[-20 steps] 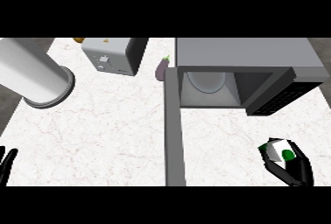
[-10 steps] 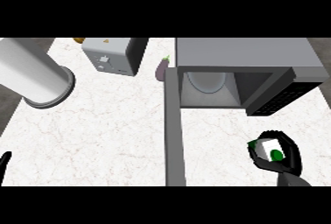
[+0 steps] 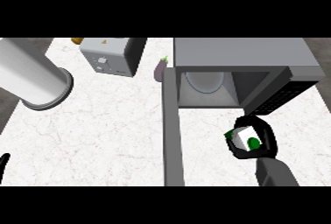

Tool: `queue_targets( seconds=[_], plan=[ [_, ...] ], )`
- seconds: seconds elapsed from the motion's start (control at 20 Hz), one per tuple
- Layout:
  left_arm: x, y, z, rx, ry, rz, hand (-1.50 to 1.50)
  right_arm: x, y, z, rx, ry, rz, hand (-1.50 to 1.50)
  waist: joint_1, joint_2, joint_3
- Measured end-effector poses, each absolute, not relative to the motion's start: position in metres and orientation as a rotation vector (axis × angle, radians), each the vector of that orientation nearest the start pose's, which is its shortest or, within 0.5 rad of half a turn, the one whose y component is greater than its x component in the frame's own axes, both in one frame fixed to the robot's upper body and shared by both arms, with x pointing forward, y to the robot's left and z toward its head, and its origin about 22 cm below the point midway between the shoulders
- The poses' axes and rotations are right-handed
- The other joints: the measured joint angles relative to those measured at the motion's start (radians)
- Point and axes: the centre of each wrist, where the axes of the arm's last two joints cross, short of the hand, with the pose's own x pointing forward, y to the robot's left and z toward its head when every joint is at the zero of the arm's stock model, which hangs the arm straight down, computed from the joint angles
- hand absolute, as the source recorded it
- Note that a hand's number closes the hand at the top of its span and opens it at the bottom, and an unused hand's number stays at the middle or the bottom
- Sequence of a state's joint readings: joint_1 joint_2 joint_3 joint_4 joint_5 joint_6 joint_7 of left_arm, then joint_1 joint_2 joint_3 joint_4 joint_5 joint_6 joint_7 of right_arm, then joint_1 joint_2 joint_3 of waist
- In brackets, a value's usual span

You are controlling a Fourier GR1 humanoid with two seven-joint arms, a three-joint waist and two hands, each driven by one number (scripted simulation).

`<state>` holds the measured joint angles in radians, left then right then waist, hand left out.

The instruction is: Pick up the milk, place it into the microwave and close the microwave

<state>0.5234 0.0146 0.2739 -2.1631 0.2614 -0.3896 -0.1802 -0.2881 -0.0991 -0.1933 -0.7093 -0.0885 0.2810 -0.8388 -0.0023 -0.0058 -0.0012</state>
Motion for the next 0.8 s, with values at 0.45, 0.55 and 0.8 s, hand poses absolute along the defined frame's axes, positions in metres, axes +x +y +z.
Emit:
queue_targets(
  seconds=[0.45,0.55,0.8],
  plan=[
    [0.089,0.322,0.064,0.01,-1.913,0.042,-1.5,0.23,-0.232,-0.073,0.271,-1.853,-0.007,1.5,-0.007,-0.001,0.0],
    [0.086,0.326,0.068,0.003,-1.915,0.044,-1.5,0.221,-0.221,-0.058,0.272,-1.846,-0.016,1.5,-0.005,0.0,0.0],
    [0.087,0.327,0.065,0.0,-1.911,0.052,-1.5,0.206,-0.197,-0.021,0.256,-1.837,-0.052,1.5,-0.001,0.002,0.0]
  ],
)
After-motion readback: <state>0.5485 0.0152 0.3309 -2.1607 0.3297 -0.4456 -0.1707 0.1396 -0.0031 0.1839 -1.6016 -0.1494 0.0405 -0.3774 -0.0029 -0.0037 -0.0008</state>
